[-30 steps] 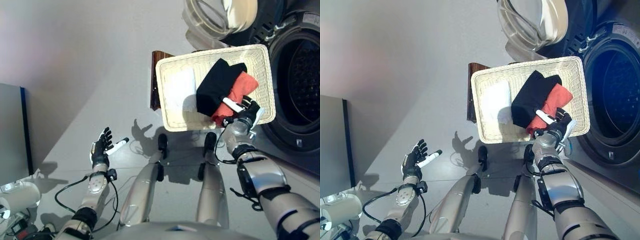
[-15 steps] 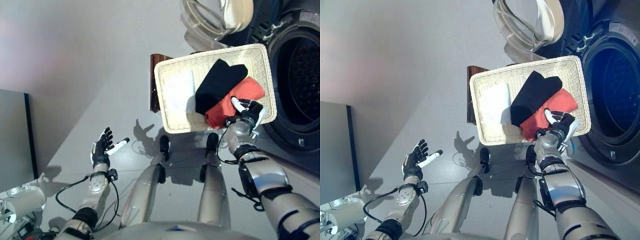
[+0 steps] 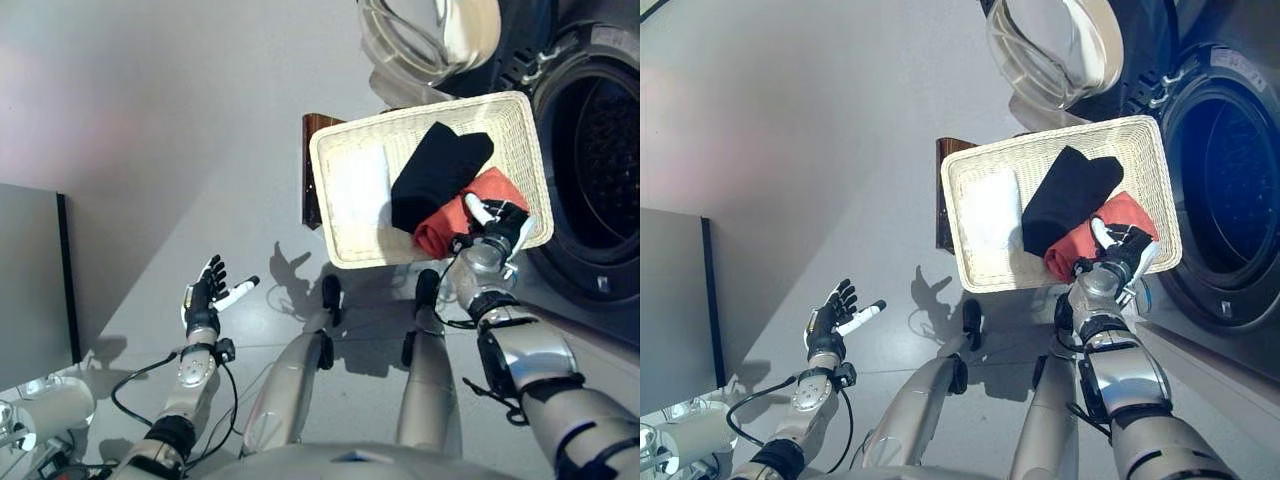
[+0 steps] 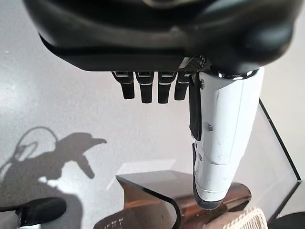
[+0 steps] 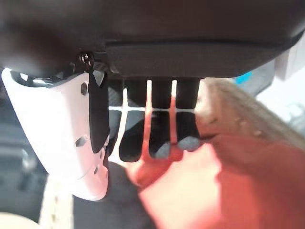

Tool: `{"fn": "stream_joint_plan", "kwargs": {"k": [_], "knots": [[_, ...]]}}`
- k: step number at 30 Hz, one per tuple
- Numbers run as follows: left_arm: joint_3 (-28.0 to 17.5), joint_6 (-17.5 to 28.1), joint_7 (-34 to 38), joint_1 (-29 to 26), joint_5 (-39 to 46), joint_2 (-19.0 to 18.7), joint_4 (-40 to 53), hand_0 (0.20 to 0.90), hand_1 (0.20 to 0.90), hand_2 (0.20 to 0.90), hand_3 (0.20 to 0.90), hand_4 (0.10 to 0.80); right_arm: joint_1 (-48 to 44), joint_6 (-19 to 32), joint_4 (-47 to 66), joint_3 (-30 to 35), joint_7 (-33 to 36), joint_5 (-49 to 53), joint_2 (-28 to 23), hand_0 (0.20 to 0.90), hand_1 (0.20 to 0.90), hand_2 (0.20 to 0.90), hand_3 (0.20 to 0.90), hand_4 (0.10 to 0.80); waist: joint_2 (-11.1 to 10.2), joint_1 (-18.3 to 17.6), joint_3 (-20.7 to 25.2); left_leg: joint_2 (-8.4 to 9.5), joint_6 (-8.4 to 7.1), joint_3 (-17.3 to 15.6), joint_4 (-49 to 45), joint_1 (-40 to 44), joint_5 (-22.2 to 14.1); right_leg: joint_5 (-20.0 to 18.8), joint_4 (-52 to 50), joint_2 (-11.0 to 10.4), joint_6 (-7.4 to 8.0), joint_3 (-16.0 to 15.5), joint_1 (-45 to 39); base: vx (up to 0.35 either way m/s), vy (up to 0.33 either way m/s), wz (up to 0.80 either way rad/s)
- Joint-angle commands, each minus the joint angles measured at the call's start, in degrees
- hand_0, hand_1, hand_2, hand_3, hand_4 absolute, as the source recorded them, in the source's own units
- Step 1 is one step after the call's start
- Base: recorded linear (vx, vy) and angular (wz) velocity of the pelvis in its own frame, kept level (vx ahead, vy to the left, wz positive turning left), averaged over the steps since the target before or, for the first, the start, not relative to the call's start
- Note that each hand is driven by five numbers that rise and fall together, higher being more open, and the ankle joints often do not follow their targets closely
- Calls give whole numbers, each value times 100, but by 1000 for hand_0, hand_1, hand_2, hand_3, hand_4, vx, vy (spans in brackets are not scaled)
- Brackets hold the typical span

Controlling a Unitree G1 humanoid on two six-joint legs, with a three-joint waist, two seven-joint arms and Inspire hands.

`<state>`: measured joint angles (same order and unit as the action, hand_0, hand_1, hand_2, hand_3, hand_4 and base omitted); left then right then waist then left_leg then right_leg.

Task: Pick up the clothes and place them into the washing machine

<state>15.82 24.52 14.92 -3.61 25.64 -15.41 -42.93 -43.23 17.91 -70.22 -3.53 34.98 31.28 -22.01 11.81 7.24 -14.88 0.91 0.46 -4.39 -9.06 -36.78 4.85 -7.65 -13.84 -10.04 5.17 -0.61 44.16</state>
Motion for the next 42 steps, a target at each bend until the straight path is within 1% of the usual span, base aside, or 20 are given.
{"fn": "stream_joint_plan", "kwargs": {"k": [1, 5, 6, 7, 8, 10, 11, 13, 15, 17, 23, 30, 32, 34, 36, 38, 41, 42], "knots": [[-451, 226, 102, 231, 88, -222, -38, 900, 900, 900, 900, 800, 119, 557, 491, 46, 8, 207, -243, 200, 200, 200, 200, 300, -65, -22, 190, 12, -311, 108, -178, -262, -191, 282, 192, 202, -153, -57, -437, 2, -4, -4], [-455, 215, 88, 151, 126, -200, -310, 900, 900, 900, 900, 800, 72, 499, 382, -52, 4, 81, -291, 200, 200, 200, 200, 300, -97, -47, 179, 16, -290, 102, -204, -186, -206, 273, 214, 205, -149, -44, -524, -5, -3, -3], [-456, 206, 89, 155, 134, -184, -322, 900, 900, 900, 900, 800, 68, 373, 282, -153, 83, -199, -340, 532, 532, 532, 532, 537, -103, -48, 187, 15, -289, 95, -209, -179, -198, 270, 211, 210, -150, -39, -534, -15, -3, -4], [-483, 202, 90, 156, 111, -202, -323, 900, 900, 900, 900, 800, 25, 121, 159, -458, 243, -879, -464, 900, 900, 900, 900, 800, -108, -40, 195, 16, -290, 98, -215, -180, -182, 263, 211, 216, -154, -38, -535, 0, 0, 0], [-492, 213, 106, 138, 53, -212, -376, 900, 900, 900, 900, 800, -9, -37, 128, -703, 363, -1420, -521, 900, 900, 900, 900, 800, -113, -46, 191, 14, -291, 103, -214, -183, -171, 260, 225, 225, -156, -46, -551, 0, 0, 0], [-540, 222, 175, 98, -91, -197, -434, 900, 900, 900, 900, 800, 23, -534, 117, -1333, 726, -2787, -699, 900, 900, 900, 900, 800, -127, -48, 199, 14, -293, 112, -212, -190, -154, 257, 219, 242, -165, -58, -536, 0, 0, 0], [-555, 246, 243, 101, -243, -175, -368, 900, 900, 900, 900, 800, 110, -583, 252, -1392, 756, -3072, -712, 900, 900, 900, 900, 800, -125, -57, 198, 14, -295, 124, -213, -201, -152, 256, 214, 241, -165, -70, -528, 0, 0, 0], [-665, 291, 321, 103, -451, -155, -421, 900, 900, 900, 900, 800, 238, -1004, 324, -1824, 934, -4112, -835, 900, 900, 900, 900, 800, -134, -49, 202, 12, -300, 143, -205, -220, -143, 257, 221, 247, -165, -76, -519, 0, 0, 0], [-782, 344, 322, 119, -568, -138, -529, 900, 900, 900, 900, 800, 267, -1296, 293, -2223, 835, -5056, -991, 900, 900, 900, 900, 800, -136, -30, 210, 10, -308, 163, -193, -254, -128, 256, 226, 249, -160, -88, -481, 0, 0, 0], [-817, 381, 287, 130, -576, -136, -532, 900, 900, 900, 900, 800, 187, -1346, 343, -2364, 701, -5337, -1074, 900, 900, 900, 900, 800, -141, -18, 214, 3, -312, 176, -203, -300, -116, 253, 211, 247, -162, -95, -423, 0, 0, 0], [-729, 429, 287, 109, -465, -143, -474, 900, 900, 900, 900, 800, -35, -1402, 149, -2628, 720, -5494, -992, 900, 900, 900, 900, 800, -152, 21, 168, -15, -317, 165, -227, -384, -94, 236, 177, 262, -171, -76, -309, -5, -3, 2], [-676, 438, 403, -22, -396, -126, -509, 900, 900, 900, 900, 800, -276, -1554, 29, -2818, 759, -5587, -887, 900, 900, 900, 900, 800, -112, 25, 63, -39, -338, 152, -252, -429, -75, 231, 141, 266, -184, -91, -256, -3, 1, 1], [-672, 429, 414, -35, -394, -118, -517, 900, 900, 900, 900, 800, -269, -1581, -18, -2810, 780, -5593, -866, 900, 900, 900, 900, 800, -104, 27, 52, -39, -342, 155, -248, -432, -66, 231, 141, 263, -183, -95, -255, 0, 0, 0], [-651, 397, 442, -51, -397, -103, -525, 900, 900, 900, 900, 800, -365, -1832, -263, -2781, 862, -5604, -796, 900, 900, 900, 900, 800, -92, 25, 34, -45, -347, 145, -253, -427, -56, 239, 109, 260, -190, -103, -253, 0, 0, 0], [-621, 360, 458, -62, -417, -85, -579, 900, 900, 900, 900, 800, -384, -1919, -451, -2689, 939, -5544, -735, 900, 900, 900, 900, 800, -89, 30, 53, -40, -342, 140, -260, -423, -64, 242, 89, 265, -193, -94, -252, 0, 0, 0], [-618, 354, 460, -68, -411, -81, -592, 900, 900, 900, 900, 800, -392, -1934, -514, -2667, 956, -5510, -706, 900, 900, 900, 900, 800, -89, 33, 66, -35, -340, 134, -262, -428, -69, 240, 80, 267, -195, -91, -240, 0, 0, 0], [-608, 304, 462, -56, -397, -76, -514, 900, 900, 900, 900, 800, -424, -1850, -839, -2355, 909, -4955, -620, 900, 900, 900, 900, 800, -70, 47, 105, -8, -324, 118, -268, -452, -93, 221, 82, 252, -196, -67, -216, 3, 11, 0], [-608, 304, 462, -56, -397, -76, -514, 900, 900, 900, 900, 800, -425, -1849, -840, -2355, 909, -4954, -619, 900, 900, 900, 900, 800, -70, 48, 106, -8, -324, 117, -269, -453, -94, 221, 82, 252, -196, -66, -215, -6, 32, 0]]}}
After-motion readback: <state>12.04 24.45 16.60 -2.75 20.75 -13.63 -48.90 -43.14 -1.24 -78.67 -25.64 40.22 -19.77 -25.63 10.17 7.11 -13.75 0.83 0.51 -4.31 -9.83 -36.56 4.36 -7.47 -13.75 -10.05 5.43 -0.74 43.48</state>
